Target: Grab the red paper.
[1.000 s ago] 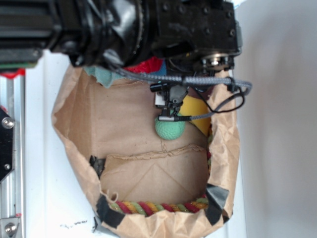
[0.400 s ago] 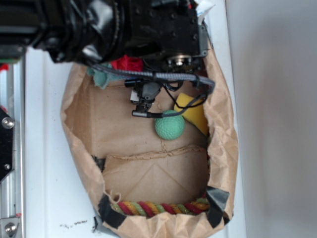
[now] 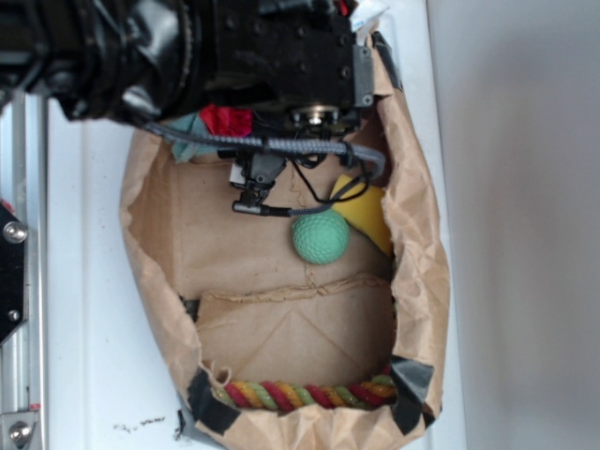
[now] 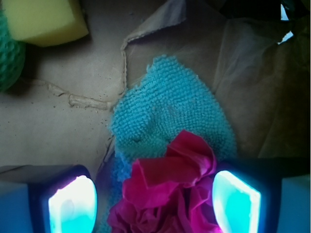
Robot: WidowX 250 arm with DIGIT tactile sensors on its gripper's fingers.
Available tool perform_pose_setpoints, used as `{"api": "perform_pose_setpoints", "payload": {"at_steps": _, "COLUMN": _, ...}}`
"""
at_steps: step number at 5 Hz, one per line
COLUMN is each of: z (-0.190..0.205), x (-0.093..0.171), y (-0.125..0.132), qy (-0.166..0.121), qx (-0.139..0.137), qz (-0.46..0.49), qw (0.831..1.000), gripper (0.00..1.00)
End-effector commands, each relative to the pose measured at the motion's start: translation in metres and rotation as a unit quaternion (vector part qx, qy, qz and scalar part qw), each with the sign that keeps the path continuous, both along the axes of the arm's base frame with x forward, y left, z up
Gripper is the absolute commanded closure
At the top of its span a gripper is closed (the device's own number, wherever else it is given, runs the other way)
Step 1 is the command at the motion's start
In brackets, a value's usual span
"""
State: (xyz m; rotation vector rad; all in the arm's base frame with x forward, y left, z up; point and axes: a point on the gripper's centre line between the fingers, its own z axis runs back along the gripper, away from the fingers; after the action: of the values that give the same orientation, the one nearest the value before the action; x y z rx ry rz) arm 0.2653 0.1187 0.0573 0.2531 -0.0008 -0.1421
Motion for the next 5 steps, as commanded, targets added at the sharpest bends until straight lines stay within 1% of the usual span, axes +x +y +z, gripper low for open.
{"api": "perform_pose_setpoints", "payload": {"at_steps": 1, "z": 0.014, "x": 0.011, "y": 0.029, "qy": -0.03, "qx": 0.06, "qz": 0.049, "qw": 0.996, "gripper": 0.0}}
{"api": "perform_pose_setpoints", "payload": {"at_steps": 2, "z": 0.004, "x": 0.014, "y": 0.03, "qy": -0.026, "qx": 0.067, "qz": 0.056, "qw": 0.996, "gripper": 0.0}}
{"api": "perform_pose_setpoints", "payload": {"at_steps": 4, "z": 0.002, "x": 0.02, "y": 0.028, "qy": -0.03, "qx": 0.061, "qz": 0.072, "qw": 0.995, "gripper": 0.0}}
{"api": "perform_pose_setpoints", "payload": {"at_steps": 5, "z": 0.003, "x": 0.022, "y": 0.029, "qy": -0.037, "qx": 0.05, "qz": 0.095, "qw": 0.993, "gripper": 1.0}}
